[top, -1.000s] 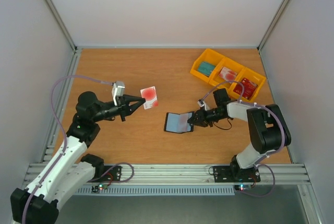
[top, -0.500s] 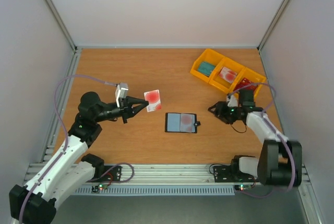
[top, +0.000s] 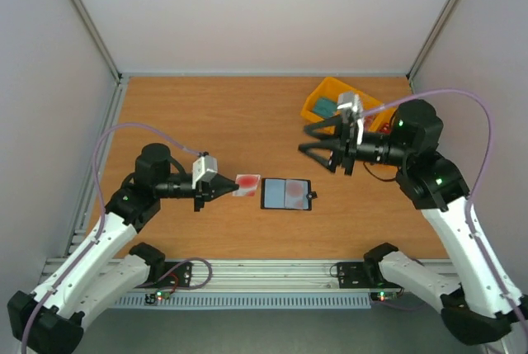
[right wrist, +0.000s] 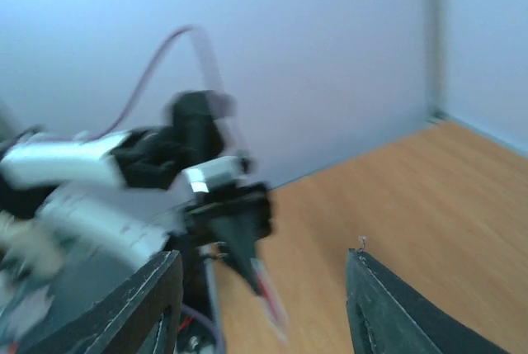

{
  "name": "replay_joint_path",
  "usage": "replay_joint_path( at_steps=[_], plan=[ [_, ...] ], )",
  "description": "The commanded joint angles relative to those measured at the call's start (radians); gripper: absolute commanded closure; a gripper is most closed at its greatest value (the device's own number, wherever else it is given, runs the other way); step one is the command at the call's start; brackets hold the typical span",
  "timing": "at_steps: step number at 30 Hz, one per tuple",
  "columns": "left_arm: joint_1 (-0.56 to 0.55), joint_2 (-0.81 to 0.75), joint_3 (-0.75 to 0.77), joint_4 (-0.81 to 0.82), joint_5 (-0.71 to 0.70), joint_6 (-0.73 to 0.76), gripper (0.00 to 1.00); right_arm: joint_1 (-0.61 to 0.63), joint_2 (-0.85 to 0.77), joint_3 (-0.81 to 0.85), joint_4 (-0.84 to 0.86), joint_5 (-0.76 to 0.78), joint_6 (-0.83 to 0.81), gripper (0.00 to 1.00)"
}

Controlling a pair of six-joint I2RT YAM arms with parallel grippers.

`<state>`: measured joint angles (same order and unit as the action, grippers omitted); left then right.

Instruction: Take the credit cards out of the card holder

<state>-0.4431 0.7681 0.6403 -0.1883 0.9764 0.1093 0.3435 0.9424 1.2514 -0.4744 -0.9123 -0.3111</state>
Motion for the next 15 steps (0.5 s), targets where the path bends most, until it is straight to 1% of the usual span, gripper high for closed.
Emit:
replay_joint_path(
  at_steps=[1, 3, 5, 6, 7, 8, 9, 12, 15],
  plan=[
    [-0.048, 0.011, 0.076, -0.286, -0.04, 0.392, 1.0, 0.294, 0.082, 0.132, -0.353, 0.215, -0.338, 0.44],
    [-0.07, 0.008, 0.083, -0.302, -0.031, 0.421, 1.0, 0.418, 0.147, 0.201, -0.464, 0.357, -0.441, 0.4],
    [-0.084, 0.008, 0.084, -0.308, -0.034, 0.434, 1.0, 0.505, 0.224, 0.259, -0.564, 0.474, -0.515, 0.38],
    [-0.088, 0.007, 0.084, -0.31, -0.039, 0.438, 1.0, 0.539, 0.269, 0.286, -0.615, 0.523, -0.539, 0.34],
    [-0.09, 0.007, 0.085, -0.31, -0.042, 0.44, 1.0, 0.564, 0.308, 0.316, -0.653, 0.549, -0.554, 0.24],
    [-0.091, 0.006, 0.086, -0.311, -0.043, 0.441, 1.0, 0.582, 0.339, 0.338, -0.68, 0.562, -0.557, 0.17],
    [-0.092, 0.004, 0.089, -0.313, -0.046, 0.441, 1.0, 0.596, 0.363, 0.352, -0.693, 0.561, -0.559, 0.15],
    [-0.091, 0.006, 0.094, -0.311, -0.049, 0.429, 1.0, 0.633, 0.407, 0.374, -0.715, 0.5, -0.58, 0.17],
    [-0.094, 0.009, 0.092, -0.3, -0.042, 0.416, 1.0, 0.647, 0.454, 0.378, -0.727, 0.468, -0.577, 0.21]
  ],
)
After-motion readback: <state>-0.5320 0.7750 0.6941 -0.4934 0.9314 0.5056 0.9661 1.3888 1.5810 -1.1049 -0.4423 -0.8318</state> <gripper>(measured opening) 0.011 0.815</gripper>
